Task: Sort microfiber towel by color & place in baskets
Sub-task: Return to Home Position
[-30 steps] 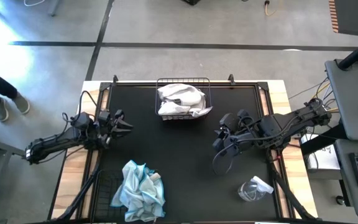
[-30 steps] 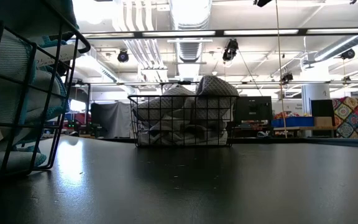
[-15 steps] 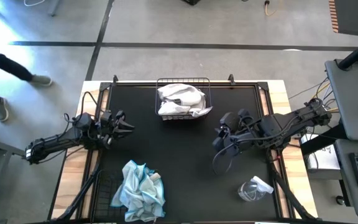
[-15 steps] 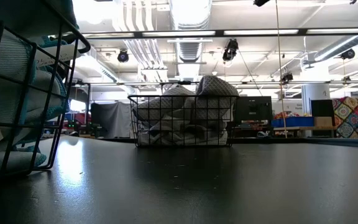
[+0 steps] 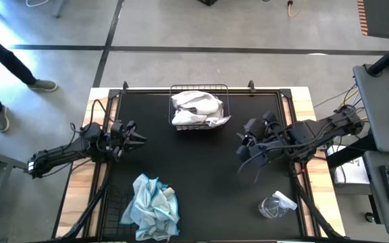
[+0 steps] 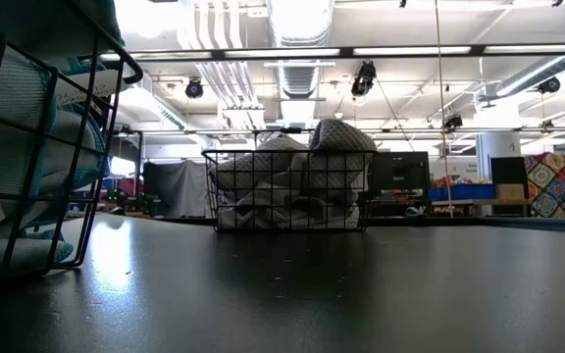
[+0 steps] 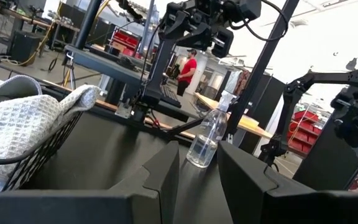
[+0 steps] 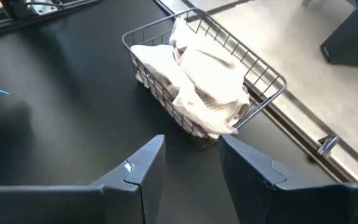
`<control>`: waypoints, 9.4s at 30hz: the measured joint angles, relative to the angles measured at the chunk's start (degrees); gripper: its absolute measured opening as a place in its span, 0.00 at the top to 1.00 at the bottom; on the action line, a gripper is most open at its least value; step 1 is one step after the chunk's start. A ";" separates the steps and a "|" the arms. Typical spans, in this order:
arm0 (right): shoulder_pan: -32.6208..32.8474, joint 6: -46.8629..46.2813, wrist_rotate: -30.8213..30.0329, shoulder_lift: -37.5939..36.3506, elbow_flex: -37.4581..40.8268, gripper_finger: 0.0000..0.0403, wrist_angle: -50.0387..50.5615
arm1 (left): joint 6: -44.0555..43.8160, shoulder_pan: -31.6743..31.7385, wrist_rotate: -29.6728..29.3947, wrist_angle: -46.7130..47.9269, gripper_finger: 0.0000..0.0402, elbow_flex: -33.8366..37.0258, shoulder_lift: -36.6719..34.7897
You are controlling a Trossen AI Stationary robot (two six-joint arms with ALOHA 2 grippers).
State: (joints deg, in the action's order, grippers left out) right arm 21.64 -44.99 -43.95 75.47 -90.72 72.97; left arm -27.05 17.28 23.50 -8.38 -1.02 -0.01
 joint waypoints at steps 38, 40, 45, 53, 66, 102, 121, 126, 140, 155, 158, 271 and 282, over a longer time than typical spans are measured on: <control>0.12 14.02 5.12 -45.18 53.46 0.64 -48.19 | -0.31 0.00 0.10 -1.51 0.76 0.00 0.00; 0.12 15.39 5.12 -47.46 55.88 0.64 -51.20 | -0.31 0.00 0.10 -1.51 0.76 0.00 0.00; 0.12 17.64 5.15 -53.01 62.13 0.64 -57.22 | -0.31 0.00 0.10 -1.51 0.76 0.00 0.00; 0.12 18.01 5.37 -61.84 71.15 0.64 -63.93 | -0.29 0.00 0.12 -1.51 0.76 -0.01 0.00; 0.12 18.07 5.44 -73.35 82.12 0.64 -71.09 | 1.68 0.00 0.25 -1.35 0.76 -0.02 0.00; 0.10 14.61 5.89 -75.33 88.27 0.64 -76.01 | 2.53 0.00 1.55 1.14 0.76 0.09 0.00; 0.10 15.71 5.84 -75.22 89.68 0.64 -77.44 | 2.54 0.00 1.56 2.65 0.76 0.42 -0.02; 0.10 15.96 5.79 -74.88 89.95 0.64 -77.30 | 3.11 0.00 1.54 2.67 0.76 0.42 -0.02; 0.08 15.86 5.29 -73.68 89.99 0.64 -77.02 | 3.19 0.00 1.55 3.03 0.76 0.46 0.37; 0.08 15.42 5.29 -73.67 90.06 0.64 -76.89 | 3.19 0.00 1.54 2.84 0.76 -0.04 0.87; 0.08 15.42 5.29 -73.67 90.06 0.64 -76.87 | 3.19 0.00 1.54 2.91 0.76 -0.04 0.93; 0.09 15.44 5.34 -73.64 90.14 0.64 -76.74 | 3.17 0.01 1.52 2.89 0.76 -0.24 0.96; 0.09 15.43 5.33 -73.64 90.13 0.64 -76.75 | 3.16 0.02 1.52 2.88 0.76 -0.24 0.96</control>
State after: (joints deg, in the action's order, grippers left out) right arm 21.73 -29.56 -38.62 1.83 -0.59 -3.78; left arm -23.88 17.29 25.02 -5.51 -1.26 0.95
